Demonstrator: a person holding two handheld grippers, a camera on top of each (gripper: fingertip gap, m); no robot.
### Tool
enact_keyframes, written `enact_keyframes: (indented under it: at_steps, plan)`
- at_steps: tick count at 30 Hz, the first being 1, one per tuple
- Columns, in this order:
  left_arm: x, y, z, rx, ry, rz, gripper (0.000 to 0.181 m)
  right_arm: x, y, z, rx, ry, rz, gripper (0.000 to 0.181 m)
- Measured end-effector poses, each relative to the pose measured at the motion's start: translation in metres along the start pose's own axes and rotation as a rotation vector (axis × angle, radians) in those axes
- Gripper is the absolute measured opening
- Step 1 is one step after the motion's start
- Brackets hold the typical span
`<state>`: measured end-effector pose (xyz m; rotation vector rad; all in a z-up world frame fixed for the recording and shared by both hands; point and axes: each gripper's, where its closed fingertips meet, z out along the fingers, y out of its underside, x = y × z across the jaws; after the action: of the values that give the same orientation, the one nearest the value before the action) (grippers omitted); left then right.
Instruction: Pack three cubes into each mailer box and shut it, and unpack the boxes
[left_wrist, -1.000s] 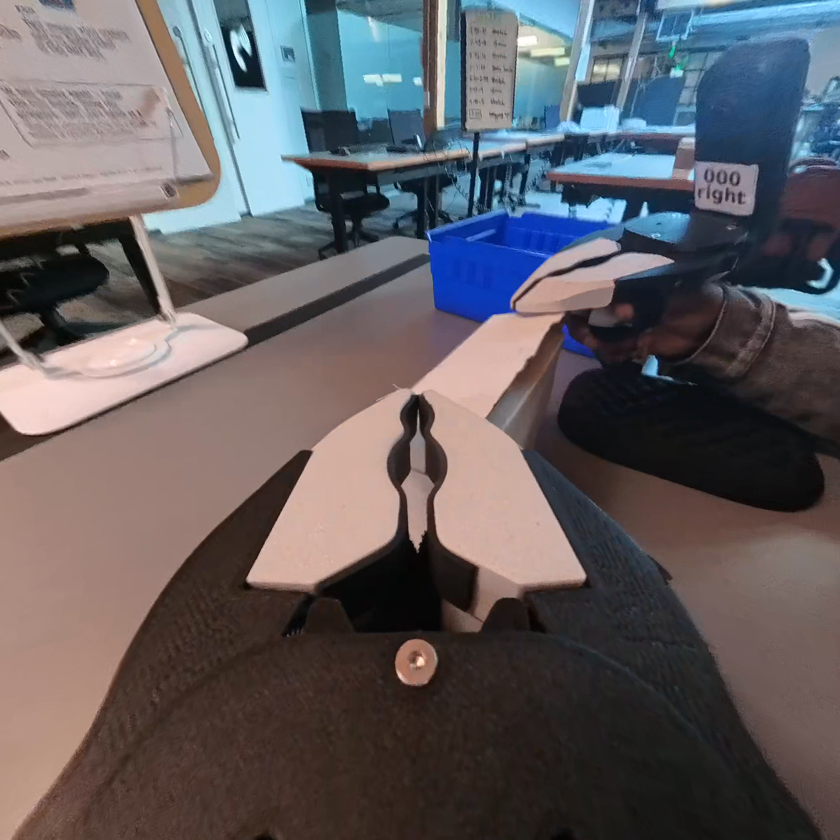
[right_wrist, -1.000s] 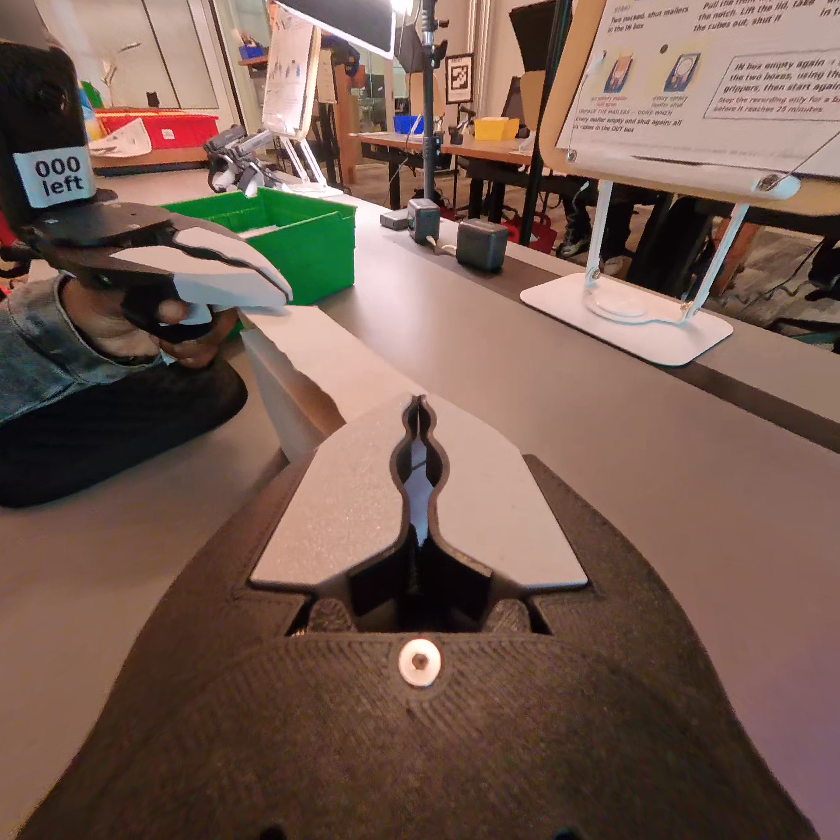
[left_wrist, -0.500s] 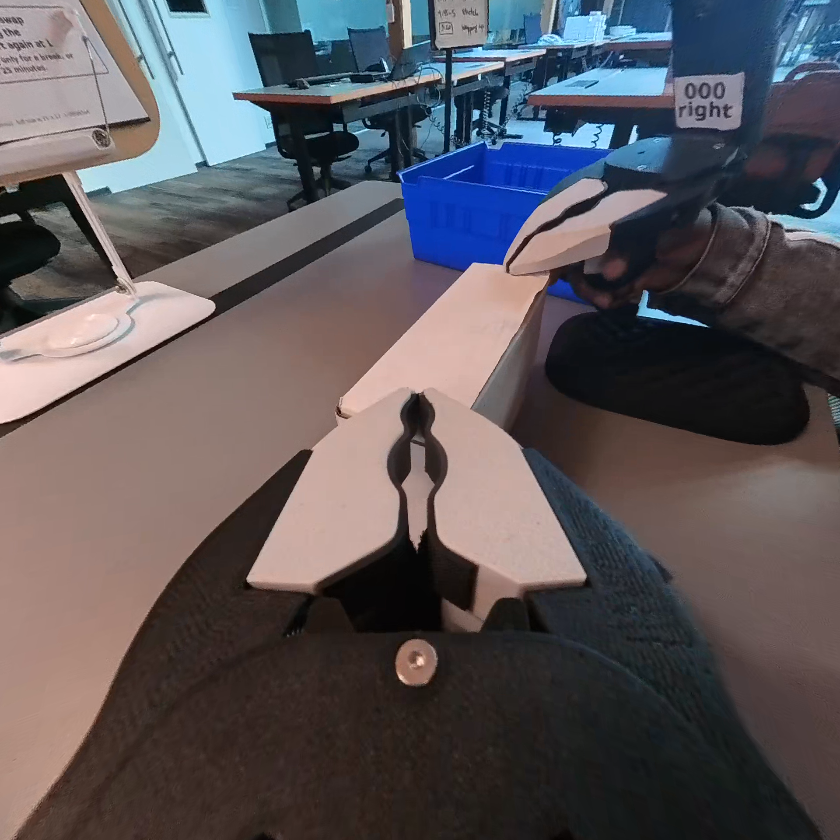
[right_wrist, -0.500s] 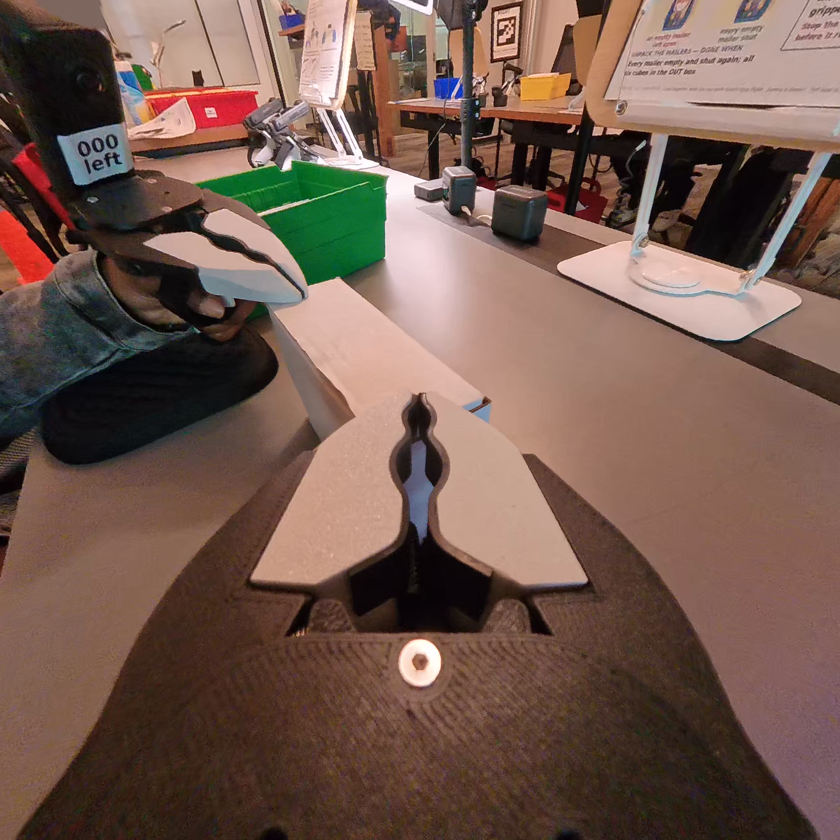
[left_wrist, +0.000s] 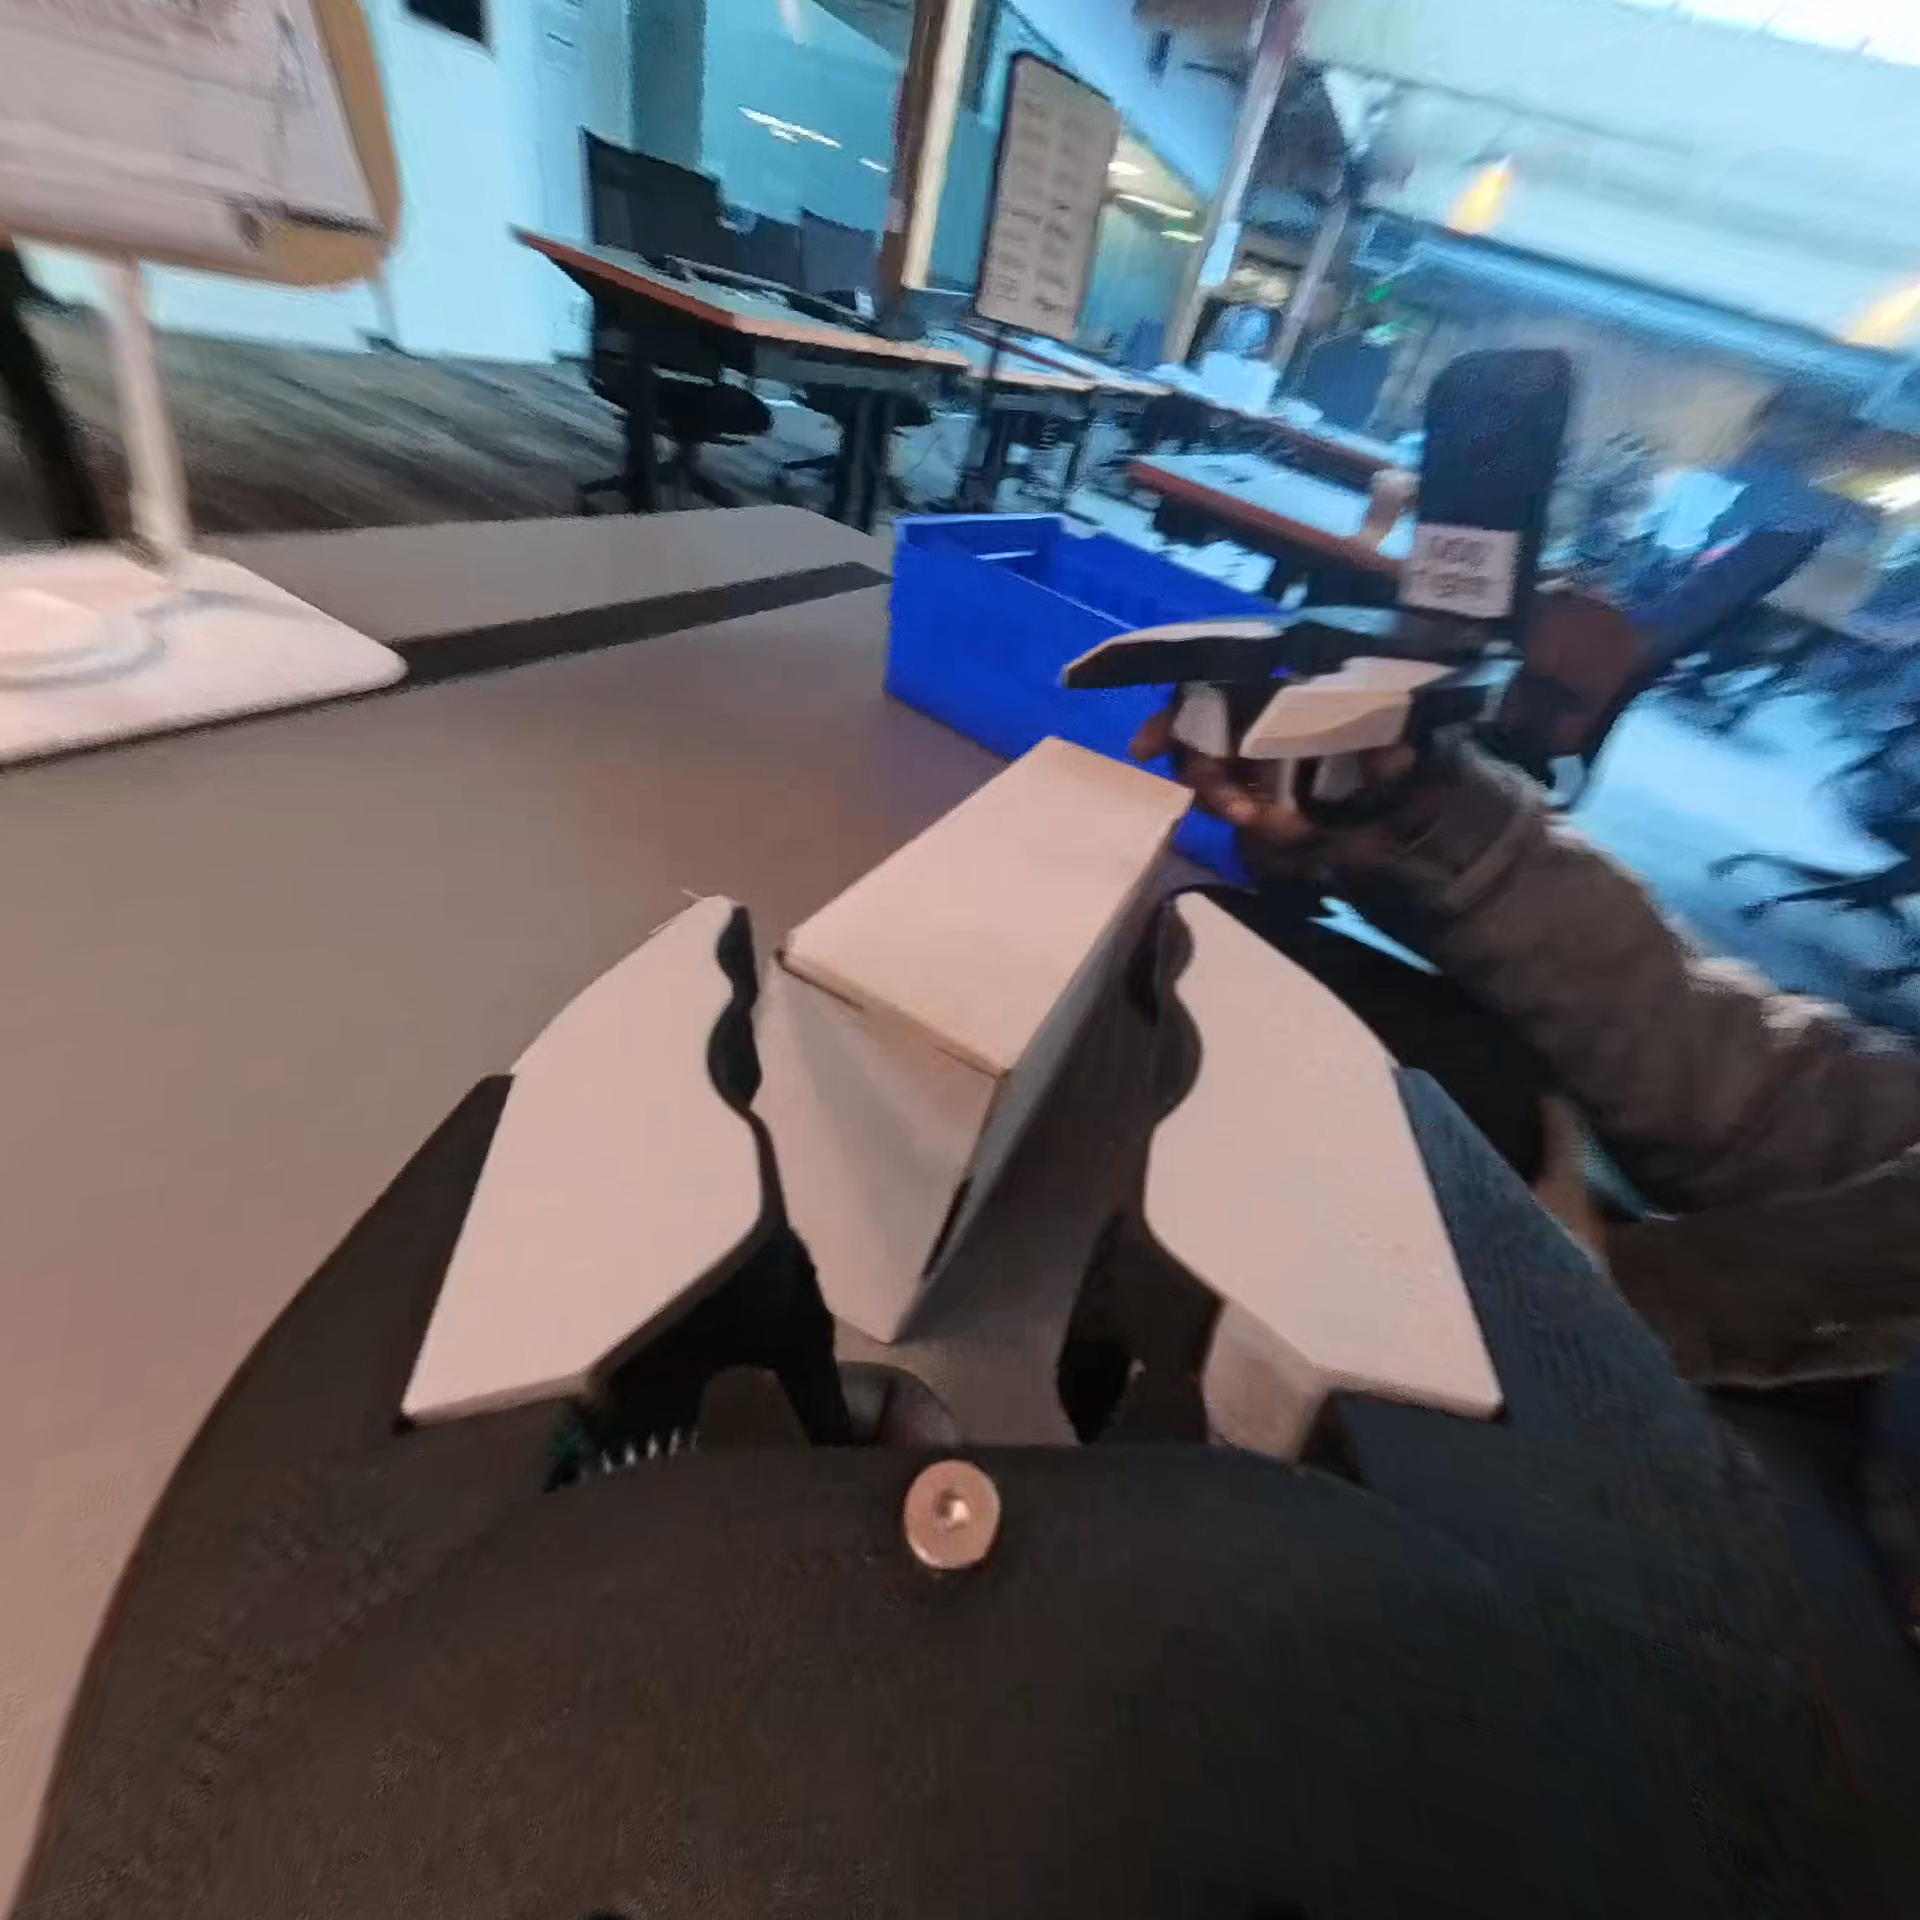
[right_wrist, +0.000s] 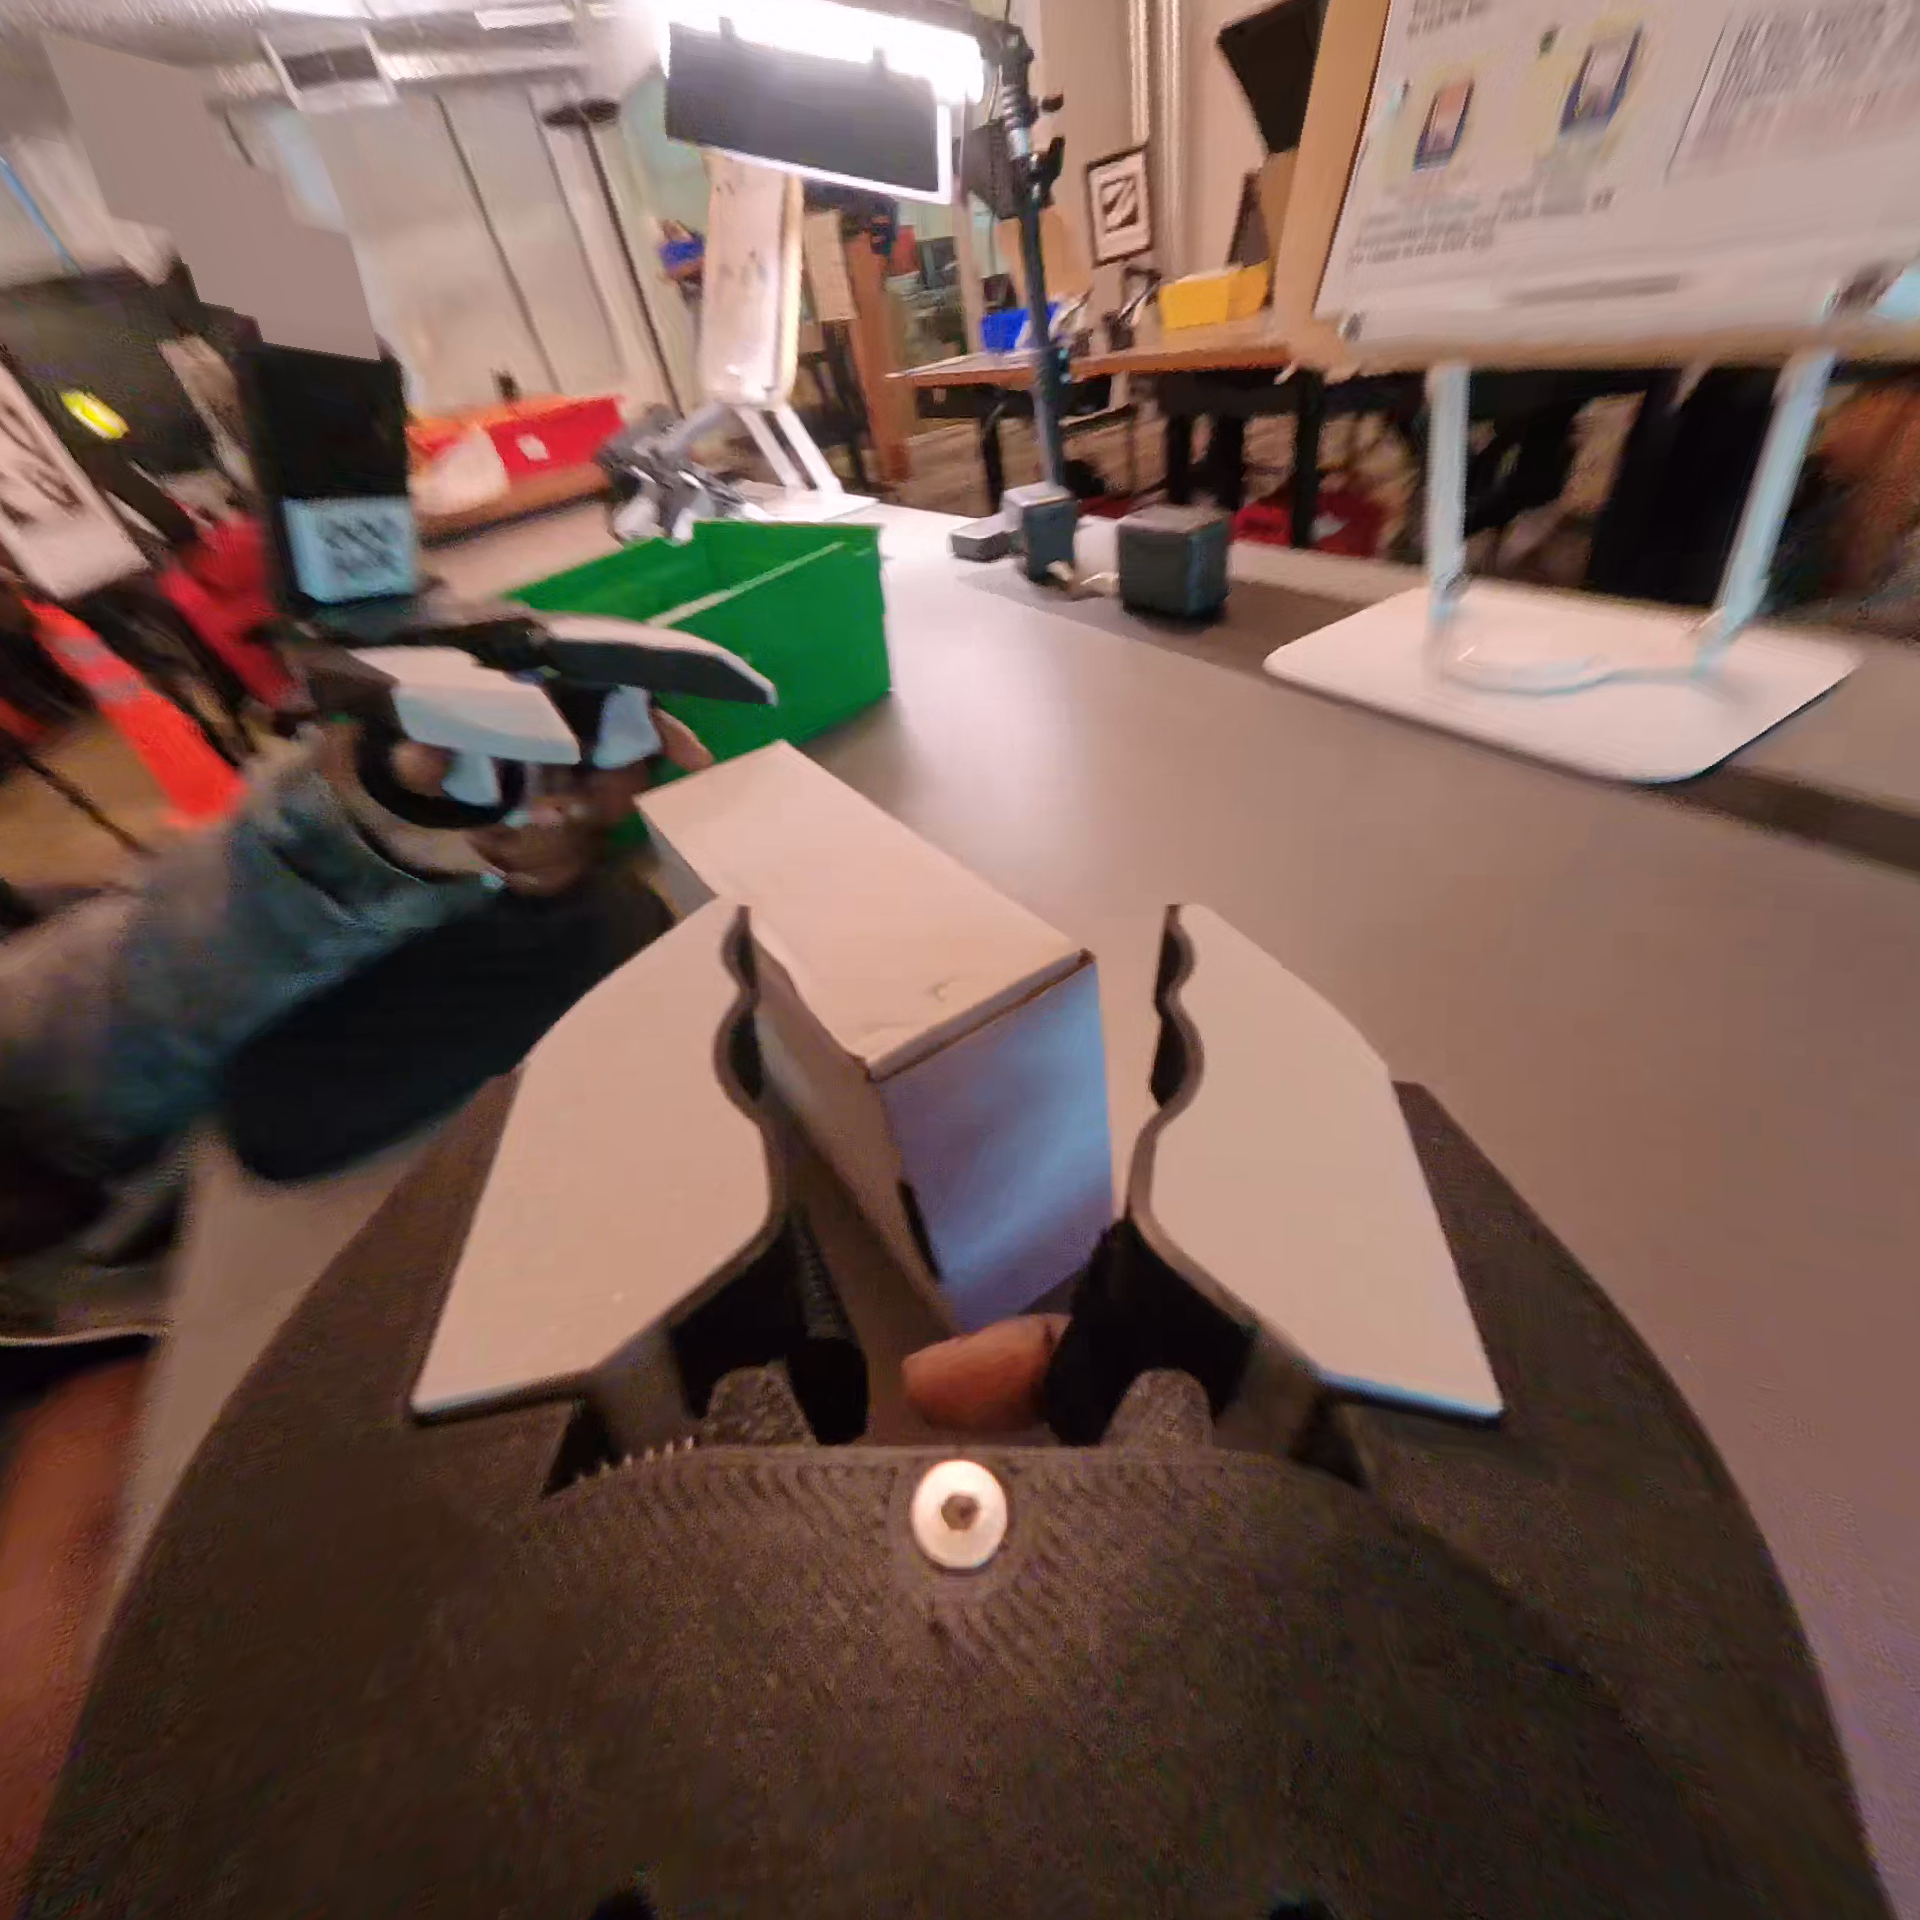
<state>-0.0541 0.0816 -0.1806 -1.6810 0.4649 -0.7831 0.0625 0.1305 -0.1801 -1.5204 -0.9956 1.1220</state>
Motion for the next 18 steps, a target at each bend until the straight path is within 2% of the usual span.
enact_keyframes:
  at_steps: [2, 4, 6, 8, 11, 13, 15, 18]
  plan:
    - [0.005, 0.012, 0.002, -0.08, 0.072, -0.071, 0.083, -0.003, 0.007, -0.002, -0.064, -0.071, 0.124, 0.082]
    - [0.002, 0.031, 0.006, -0.186, 0.052, -0.052, 0.084, 0.001, 0.022, -0.002, -0.152, -0.057, 0.126, 0.085]
    - [-0.003, 0.041, 0.008, -0.236, 0.002, -0.008, 0.078, 0.003, 0.038, -0.001, -0.245, -0.038, 0.085, 0.076]
    - [-0.007, 0.043, 0.008, -0.256, -0.043, 0.062, 0.06, -0.003, 0.045, 0.002, -0.281, -0.056, 0.033, 0.053]
    - [-0.012, 0.04, 0.009, -0.227, -0.094, 0.212, 0.058, 0.002, 0.042, 0.005, -0.258, 0.018, -0.133, 0.048]
    - [-0.019, 0.033, 0.009, -0.191, -0.181, 0.432, 0.048, 0.004, 0.036, 0.006, -0.22, 0.07, -0.321, 0.046]
    - [-0.026, 0.038, 0.009, -0.237, -0.246, 0.597, 0.045, 0.005, 0.041, 0.007, -0.244, 0.112, -0.502, 0.044]
    - [-0.029, 0.046, 0.008, -0.282, -0.247, 0.591, 0.041, 0.006, 0.049, 0.007, -0.293, 0.115, -0.539, 0.042]
